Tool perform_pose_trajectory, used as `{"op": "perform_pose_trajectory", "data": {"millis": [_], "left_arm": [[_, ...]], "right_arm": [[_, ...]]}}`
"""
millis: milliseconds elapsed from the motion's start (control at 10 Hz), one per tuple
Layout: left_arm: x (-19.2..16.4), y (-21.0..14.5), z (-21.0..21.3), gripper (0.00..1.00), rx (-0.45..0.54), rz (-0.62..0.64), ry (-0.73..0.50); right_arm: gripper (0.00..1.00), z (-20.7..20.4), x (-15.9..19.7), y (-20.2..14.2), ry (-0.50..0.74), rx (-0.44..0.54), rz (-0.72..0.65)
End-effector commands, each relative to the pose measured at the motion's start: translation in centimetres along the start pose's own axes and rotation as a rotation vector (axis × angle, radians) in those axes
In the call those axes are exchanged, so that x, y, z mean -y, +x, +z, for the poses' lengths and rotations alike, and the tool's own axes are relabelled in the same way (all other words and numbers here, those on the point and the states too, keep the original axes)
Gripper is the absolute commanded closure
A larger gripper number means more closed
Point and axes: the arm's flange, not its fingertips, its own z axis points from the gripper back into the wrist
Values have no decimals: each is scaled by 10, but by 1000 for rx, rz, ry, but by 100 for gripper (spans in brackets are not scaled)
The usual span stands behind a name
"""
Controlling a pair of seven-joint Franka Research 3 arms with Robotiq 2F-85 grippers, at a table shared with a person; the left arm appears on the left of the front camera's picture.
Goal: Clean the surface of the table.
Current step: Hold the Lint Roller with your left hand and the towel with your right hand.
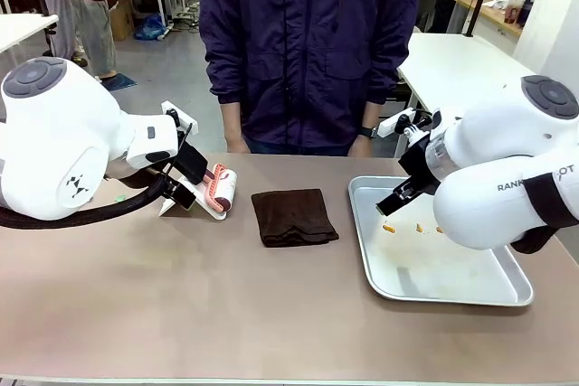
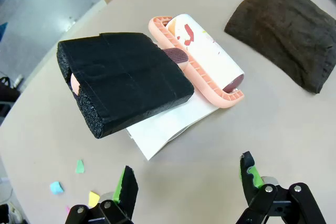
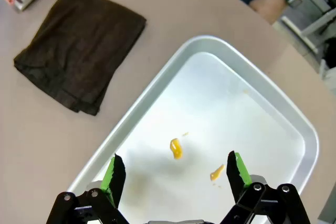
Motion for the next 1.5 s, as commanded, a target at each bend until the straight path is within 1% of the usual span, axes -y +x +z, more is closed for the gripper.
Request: {"op": "perform_pose_trajectory", "data": {"millis": [0,200,300,400,500,600,700,800,900,1000,1100,1200,1300,1400], "left_arm": [[0,0,0,0,0,0,0],[0,0,0,0,0,0,0],[-1,-5,19,0,-56,15,-27],[-5,-8,38,0,-150,118,-52],[-7,-11,57,0,-192,179,-96],[-9,-11,75,0,-229,294,-112],[-12,-12,95,0,-216,392,-149],[-19,-16,114,0,-183,436,-230],[-34,-22,133,0,-127,473,-347],[-54,-34,151,0,-56,478,-518],[-83,-49,168,0,19,531,-642],[-111,-68,178,0,83,595,-714],[-143,-93,182,0,127,636,-751],[-181,-119,182,0,197,717,-796]], "right_arm": [[0,0,0,0,0,0,-1],[0,0,0,0,0,0,0],[0,15,1,-4,64,-40,-61],[0,31,2,-5,88,-89,-175],[0,52,5,-11,123,-67,-259],[0,70,8,-17,163,-77,-331],[0,90,14,-26,271,-133,-415],[0,108,24,-37,430,-136,-447],[0,122,40,-50,540,-112,-526],[0,134,60,-68,649,-60,-598],[0,146,84,-93,716,-4,-702],[0,155,105,-118,788,55,-784],[0,164,128,-145,852,139,-838],[0,168,153,-172,903,219,-917]]}}
